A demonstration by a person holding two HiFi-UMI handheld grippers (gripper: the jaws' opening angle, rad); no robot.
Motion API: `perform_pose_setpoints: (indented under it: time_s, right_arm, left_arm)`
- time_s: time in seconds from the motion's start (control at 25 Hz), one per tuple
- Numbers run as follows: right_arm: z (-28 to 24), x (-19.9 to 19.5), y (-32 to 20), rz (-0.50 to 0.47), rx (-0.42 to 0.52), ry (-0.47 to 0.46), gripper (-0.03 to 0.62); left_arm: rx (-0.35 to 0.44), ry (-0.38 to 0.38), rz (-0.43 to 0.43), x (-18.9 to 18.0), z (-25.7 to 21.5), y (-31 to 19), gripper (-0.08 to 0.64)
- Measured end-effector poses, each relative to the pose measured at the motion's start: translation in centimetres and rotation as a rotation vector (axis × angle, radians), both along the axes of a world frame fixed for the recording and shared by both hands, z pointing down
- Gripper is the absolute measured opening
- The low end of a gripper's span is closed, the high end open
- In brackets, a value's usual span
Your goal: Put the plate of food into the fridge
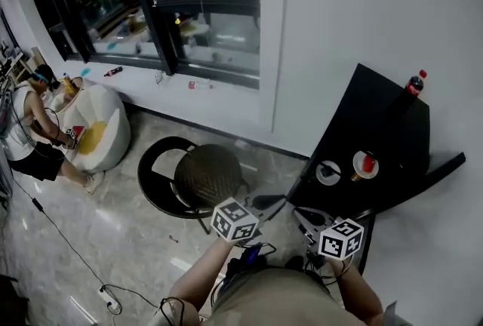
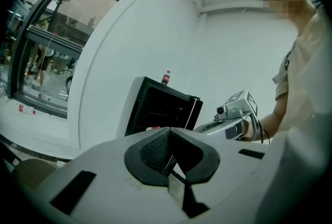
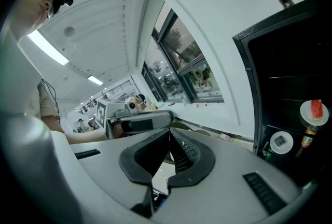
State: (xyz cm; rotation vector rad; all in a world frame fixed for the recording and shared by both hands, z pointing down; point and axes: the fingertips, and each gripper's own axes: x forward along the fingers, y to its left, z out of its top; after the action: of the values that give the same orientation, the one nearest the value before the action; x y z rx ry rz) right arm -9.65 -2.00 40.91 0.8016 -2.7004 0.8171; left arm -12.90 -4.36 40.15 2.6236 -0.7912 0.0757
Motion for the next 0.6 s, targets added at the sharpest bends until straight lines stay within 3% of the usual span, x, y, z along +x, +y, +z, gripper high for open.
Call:
perform_pose_setpoints:
  time_s: [0.6]
  right_arm:
    - [-0.4, 1.4, 2.4, 0.127, -0.012, 0.033, 0.021]
  left_arm:
    - [0.012, 0.009, 0.090, 1.2, -1.2, 2.4, 0.009]
